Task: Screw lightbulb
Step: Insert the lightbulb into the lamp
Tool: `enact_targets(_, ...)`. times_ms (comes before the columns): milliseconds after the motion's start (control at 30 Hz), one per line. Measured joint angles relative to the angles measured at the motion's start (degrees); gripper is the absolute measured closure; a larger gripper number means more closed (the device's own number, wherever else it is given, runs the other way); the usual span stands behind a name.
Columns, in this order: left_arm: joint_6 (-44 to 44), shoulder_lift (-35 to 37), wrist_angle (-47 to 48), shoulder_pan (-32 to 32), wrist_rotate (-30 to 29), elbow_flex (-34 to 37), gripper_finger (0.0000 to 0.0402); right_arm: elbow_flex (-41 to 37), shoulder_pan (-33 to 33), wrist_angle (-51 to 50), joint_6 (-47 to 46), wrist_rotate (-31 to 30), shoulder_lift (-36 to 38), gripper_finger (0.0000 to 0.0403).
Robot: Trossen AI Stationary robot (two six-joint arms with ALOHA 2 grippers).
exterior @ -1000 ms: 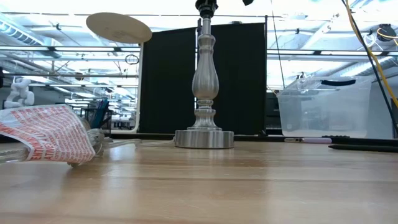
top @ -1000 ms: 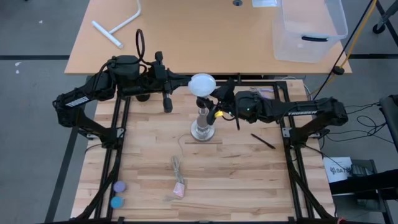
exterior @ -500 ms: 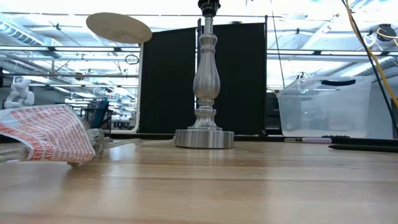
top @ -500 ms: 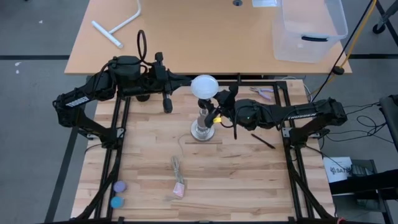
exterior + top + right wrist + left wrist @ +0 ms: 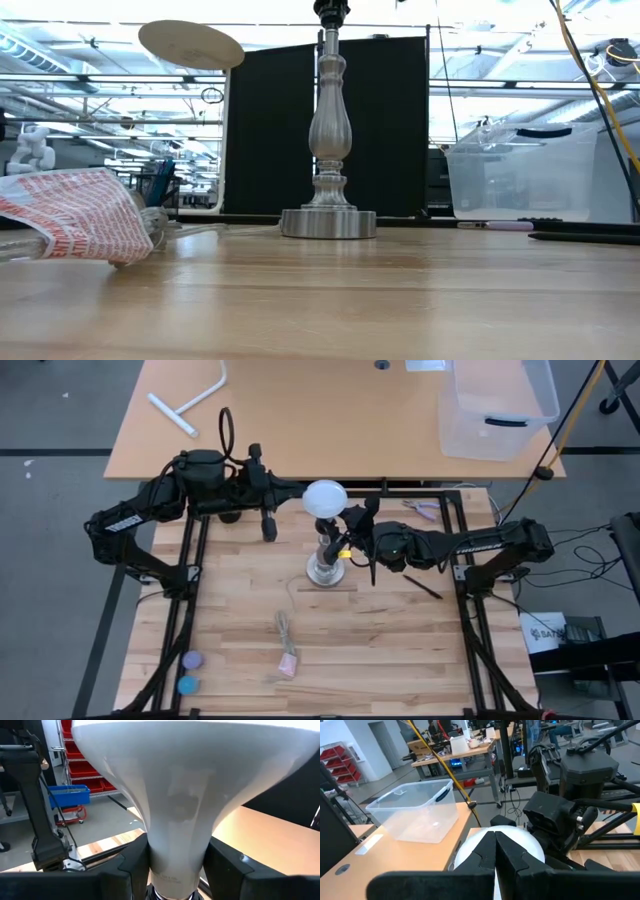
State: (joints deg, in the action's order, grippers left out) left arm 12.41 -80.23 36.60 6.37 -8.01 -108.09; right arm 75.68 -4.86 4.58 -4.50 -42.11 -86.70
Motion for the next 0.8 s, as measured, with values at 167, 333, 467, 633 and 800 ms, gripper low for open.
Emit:
enact_targets(167,1.1,-0.3,0.7,0.0,1.4,0.0,0.0401,0.0,0.0,0.8,0.9,0.1,-0.1,0.0251)
enact_targets(333,2.5,-2.2,0.2,0.0,2.2,0.0,0.0401,0.0,0.0,0.8,1.1,0.2,-0.1,0.0251)
enact_targets(467,2.8,-3.5,-0.1,1.0,3.4,0.0,0.0401,0.0,-0.1,0.8,1.2,0.2,-0.1,0.0250)
enact_targets(633,1.9,-5.0,-0.3,2.7,5.9,0.0,0.0401,0.0,-0.1,0.8,1.8,0.3,-0.1,0.0250)
enact_targets(800,1.5,-6.2,-0.3,3.9,8.5,-0.2,0.0401,0.0,-0.1,0.8,2.2,0.3,-0.1,0.0250)
